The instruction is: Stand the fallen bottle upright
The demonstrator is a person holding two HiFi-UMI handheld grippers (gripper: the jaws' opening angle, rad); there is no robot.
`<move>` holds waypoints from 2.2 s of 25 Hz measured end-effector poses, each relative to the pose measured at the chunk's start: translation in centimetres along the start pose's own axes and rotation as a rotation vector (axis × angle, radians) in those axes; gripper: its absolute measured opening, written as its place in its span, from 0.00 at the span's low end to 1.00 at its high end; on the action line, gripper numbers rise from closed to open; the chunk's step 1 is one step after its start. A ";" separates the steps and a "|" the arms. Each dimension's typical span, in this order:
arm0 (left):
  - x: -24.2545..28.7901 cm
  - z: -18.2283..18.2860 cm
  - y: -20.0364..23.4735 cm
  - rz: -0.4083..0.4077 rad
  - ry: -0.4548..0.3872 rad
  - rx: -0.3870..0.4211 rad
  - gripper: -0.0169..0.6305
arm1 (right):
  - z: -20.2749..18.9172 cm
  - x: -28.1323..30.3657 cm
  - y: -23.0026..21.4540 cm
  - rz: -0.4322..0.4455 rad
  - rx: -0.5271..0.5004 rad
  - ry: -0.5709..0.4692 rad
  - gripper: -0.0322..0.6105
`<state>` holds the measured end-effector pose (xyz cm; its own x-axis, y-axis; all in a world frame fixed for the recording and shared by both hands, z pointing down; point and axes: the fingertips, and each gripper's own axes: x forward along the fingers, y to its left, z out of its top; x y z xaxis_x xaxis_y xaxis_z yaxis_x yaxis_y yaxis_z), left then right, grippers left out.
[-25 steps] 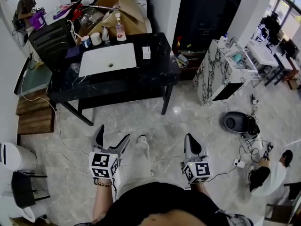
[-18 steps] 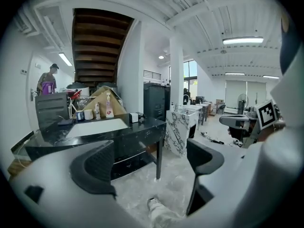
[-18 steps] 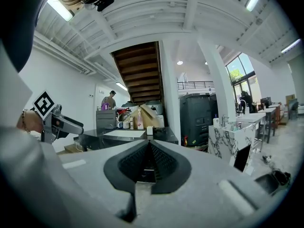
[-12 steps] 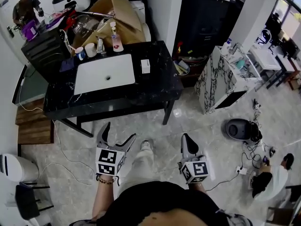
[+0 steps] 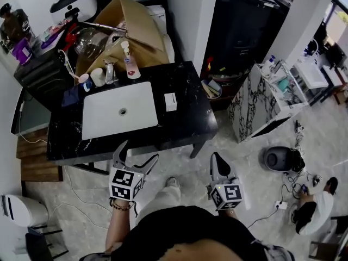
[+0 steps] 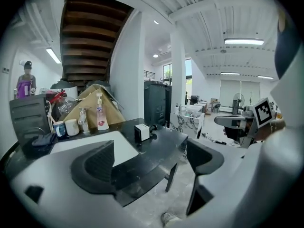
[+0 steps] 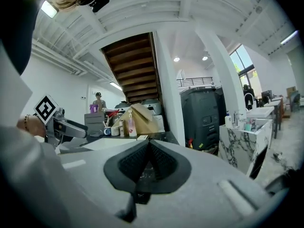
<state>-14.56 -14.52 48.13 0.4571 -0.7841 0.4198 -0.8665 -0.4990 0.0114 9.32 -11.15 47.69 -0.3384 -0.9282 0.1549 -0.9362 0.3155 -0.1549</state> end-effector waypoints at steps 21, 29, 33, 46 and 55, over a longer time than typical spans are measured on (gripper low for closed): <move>11.0 6.1 1.0 -0.146 0.068 0.165 0.73 | 1.1 9.7 -3.8 -0.014 0.040 0.044 0.05; 14.9 9.7 0.6 -0.189 0.134 0.331 0.73 | 3.6 10.6 -6.8 -0.019 0.024 0.025 0.05; 17.0 12.6 -0.3 -0.245 0.170 0.448 0.73 | 4.0 10.5 -8.1 -0.036 0.022 0.015 0.06; 29.3 8.1 -2.4 -0.545 0.624 0.512 0.70 | 3.6 7.0 -11.8 -0.172 0.029 -0.022 0.05; 34.4 2.6 -1.4 -0.599 1.039 0.678 0.51 | 3.5 4.6 -13.5 -0.276 0.051 -0.044 0.05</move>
<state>2.88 -41.79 60.18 0.1041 0.0957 0.9900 -0.1889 -0.9753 0.1141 20.71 -20.35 47.03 -0.0656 -0.9856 0.1561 -0.9860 0.0400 -0.1618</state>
